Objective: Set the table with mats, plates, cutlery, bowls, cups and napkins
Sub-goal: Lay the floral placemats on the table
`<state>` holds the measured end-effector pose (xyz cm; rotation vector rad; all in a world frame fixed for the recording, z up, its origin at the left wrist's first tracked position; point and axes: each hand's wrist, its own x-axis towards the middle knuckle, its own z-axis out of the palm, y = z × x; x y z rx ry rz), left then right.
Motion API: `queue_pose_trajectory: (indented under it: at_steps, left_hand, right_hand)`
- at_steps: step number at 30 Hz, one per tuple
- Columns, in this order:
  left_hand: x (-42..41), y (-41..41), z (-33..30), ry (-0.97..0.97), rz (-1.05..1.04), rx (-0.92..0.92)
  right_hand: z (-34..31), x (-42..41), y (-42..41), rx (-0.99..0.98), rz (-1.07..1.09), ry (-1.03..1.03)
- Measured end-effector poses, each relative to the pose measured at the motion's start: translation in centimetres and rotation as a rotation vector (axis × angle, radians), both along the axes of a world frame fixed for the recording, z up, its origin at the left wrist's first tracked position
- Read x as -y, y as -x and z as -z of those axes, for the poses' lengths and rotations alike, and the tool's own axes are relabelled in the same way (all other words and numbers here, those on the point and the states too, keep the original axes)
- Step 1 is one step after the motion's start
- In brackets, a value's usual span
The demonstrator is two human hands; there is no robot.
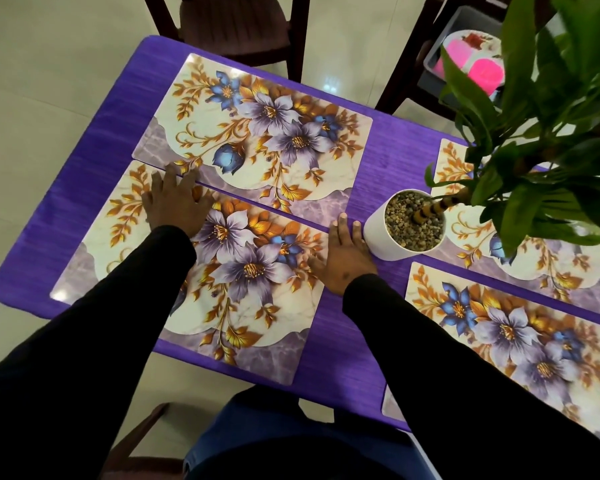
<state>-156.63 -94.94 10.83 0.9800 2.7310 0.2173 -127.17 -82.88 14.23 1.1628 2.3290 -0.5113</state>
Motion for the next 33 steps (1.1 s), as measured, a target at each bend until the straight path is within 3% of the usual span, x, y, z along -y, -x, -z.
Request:
queue_pose_trajectory:
  at_steps: [19,33]
  left_hand:
    - [0.1,0.3,1.0,-0.048,0.003,-0.016]
    - [0.1,-1.6,0.4,0.036,-0.067,-0.018]
  right_hand:
    - [0.3,0.2,0.0,0.002,-0.014,-0.074]
    - [0.4,0.0,0.1,-0.003,-0.021,-0.105]
